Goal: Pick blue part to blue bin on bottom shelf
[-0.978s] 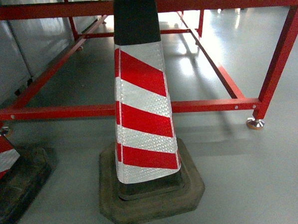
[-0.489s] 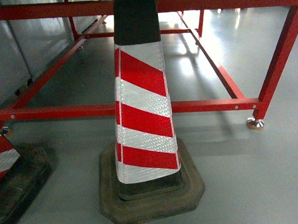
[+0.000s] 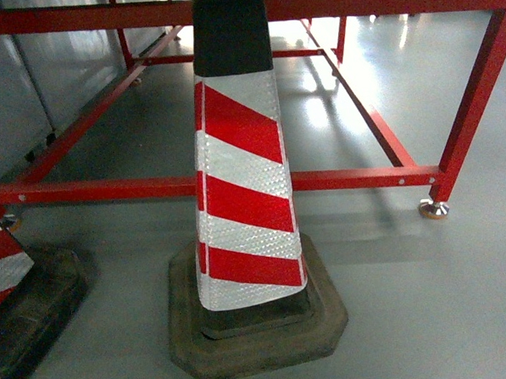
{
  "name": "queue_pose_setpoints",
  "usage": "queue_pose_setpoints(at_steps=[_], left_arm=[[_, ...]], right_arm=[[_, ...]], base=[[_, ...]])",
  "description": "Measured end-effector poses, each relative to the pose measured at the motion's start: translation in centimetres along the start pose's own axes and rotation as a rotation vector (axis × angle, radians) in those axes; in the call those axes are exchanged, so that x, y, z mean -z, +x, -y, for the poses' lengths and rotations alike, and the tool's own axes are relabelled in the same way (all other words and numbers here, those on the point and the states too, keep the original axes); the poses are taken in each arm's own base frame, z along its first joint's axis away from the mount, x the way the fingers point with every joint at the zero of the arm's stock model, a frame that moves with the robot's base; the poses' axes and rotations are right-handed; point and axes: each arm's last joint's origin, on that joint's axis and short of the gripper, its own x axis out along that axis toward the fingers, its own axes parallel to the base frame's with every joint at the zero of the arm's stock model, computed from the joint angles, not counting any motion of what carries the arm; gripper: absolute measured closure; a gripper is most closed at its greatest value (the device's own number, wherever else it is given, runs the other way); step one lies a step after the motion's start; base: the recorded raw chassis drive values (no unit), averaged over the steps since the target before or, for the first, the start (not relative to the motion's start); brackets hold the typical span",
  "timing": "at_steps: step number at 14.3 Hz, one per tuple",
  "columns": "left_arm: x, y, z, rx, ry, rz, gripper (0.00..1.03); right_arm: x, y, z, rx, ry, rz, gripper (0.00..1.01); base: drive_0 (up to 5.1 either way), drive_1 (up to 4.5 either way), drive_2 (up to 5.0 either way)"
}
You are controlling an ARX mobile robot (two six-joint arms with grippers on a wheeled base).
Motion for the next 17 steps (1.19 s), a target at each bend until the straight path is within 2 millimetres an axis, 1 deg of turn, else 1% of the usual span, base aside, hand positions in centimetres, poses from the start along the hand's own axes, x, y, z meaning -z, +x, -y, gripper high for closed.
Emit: queue_pose_setpoints(at_steps=[17], left_arm=[[0.0,0.0,0.0,0.0,0.003,0.0,0.05]], right_arm=[[0.01,0.0,0.0,0.0,-0.002,-0.001,0.03]], base=[[0.0,0.0,0.0]])
